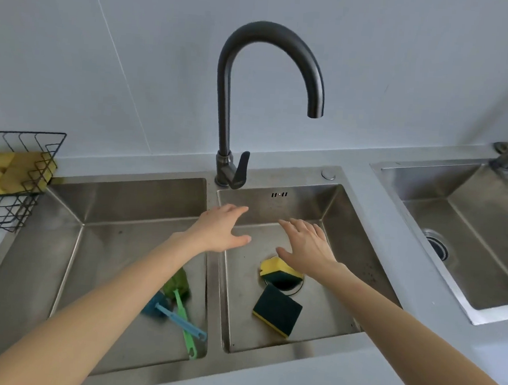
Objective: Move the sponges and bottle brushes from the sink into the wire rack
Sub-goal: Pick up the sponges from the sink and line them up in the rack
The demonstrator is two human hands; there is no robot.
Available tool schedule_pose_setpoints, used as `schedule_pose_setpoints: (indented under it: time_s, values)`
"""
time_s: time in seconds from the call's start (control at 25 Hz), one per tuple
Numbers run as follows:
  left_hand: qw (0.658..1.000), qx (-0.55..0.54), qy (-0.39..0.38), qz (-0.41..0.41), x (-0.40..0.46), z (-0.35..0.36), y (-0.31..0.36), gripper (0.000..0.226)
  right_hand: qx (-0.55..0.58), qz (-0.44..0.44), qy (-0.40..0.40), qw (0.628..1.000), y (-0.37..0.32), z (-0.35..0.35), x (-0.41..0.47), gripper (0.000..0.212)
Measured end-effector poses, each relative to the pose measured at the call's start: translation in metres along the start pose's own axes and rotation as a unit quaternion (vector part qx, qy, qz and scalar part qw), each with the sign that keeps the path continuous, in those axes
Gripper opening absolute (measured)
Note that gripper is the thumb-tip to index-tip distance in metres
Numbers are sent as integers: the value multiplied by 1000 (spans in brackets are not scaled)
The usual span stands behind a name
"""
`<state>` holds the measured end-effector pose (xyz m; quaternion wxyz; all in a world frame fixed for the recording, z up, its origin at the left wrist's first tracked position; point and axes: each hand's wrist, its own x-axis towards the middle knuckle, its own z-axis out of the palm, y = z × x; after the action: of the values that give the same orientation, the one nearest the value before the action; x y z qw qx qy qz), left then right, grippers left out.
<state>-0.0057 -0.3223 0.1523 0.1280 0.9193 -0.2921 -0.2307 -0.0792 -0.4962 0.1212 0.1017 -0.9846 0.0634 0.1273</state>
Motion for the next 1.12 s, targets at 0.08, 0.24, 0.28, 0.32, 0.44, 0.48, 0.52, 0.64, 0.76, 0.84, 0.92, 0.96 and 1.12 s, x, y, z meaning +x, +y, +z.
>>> schedule_pose_setpoints:
  time_s: [0.08,0.24,0.28,0.32,0.44,0.48,0.52,0.64,0.76,0.84,0.92,0.96,1.12]
  values:
    - [1000,-3,-21,0,10,13,4,71,13,9,-13,1000,11,7,3,64]
    - [998,0,-67,-5,26,35,9,71,26,30,-46,998,26,21,11,63]
    - [997,2,-77,-7,30,41,9,71,29,38,-58,997,29,26,15,63]
    - [996,2,-87,-9,34,46,10,71,33,46,-69,996,31,30,18,63]
    - [993,-12,-117,-14,44,64,12,72,43,62,-99,992,38,45,30,64]
    - [991,-16,-129,-15,46,71,13,72,45,65,-109,991,40,50,33,64]
    - [990,-19,-141,-16,47,78,13,73,47,69,-119,989,42,54,36,64]
    - [984,-32,-176,-19,53,104,13,72,58,87,-155,982,49,71,44,64]
    - [980,-52,-192,-23,57,125,14,69,88,106,-189,972,53,86,51,64]
    - [978,-50,-201,-15,58,136,15,67,98,110,-208,967,55,96,54,65]
    - [976,-44,-214,-4,61,146,15,67,105,114,-219,963,58,105,60,67]
    - [974,-44,-222,-2,62,152,15,68,110,118,-223,961,59,109,62,70]
    - [968,-25,-248,14,63,169,13,70,105,120,-212,964,60,121,69,68]
